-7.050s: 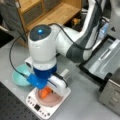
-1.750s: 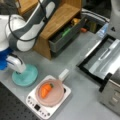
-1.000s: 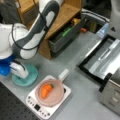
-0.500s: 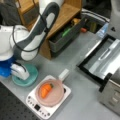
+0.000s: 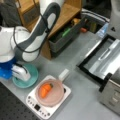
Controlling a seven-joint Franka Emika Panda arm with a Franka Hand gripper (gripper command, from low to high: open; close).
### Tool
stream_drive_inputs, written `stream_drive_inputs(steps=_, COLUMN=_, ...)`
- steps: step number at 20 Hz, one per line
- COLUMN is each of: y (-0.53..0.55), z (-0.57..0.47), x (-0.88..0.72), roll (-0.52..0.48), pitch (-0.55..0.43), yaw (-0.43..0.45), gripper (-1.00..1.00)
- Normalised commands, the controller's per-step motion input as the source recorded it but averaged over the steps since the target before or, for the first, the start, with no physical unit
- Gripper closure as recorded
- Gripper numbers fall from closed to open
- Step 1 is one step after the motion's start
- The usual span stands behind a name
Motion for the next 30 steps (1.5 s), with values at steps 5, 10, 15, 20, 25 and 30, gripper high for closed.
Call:
stream_drive_inputs(steps=5, y=0.09, z=0.06, x=-0.01, roll=0.1, pitch=0.081, yaw=0.137, gripper=1.0)
stream_drive_inputs(steps=10, y=0.12, z=0.17, x=-0.02, roll=0.227, pitch=0.117, yaw=0.104, gripper=1.0)
stream_drive_inputs(steps=15, y=0.06, z=0.3, x=-0.02, roll=0.223, pitch=0.129, yaw=0.06, gripper=1.0)
stream_drive_inputs(steps=20, y=-0.01, z=0.39, x=-0.04, roll=0.175, pitch=0.13, yaw=0.006, gripper=1.0)
stream_drive_inputs(steps=25, y=0.02, z=0.35, x=-0.09, roll=0.133, pitch=0.124, yaw=-0.091, gripper=1.0)
stream_drive_inputs(steps=30, y=0.22, z=0.25, x=-0.2, roll=0.115, pitch=0.084, yaw=-0.183, gripper=1.0)
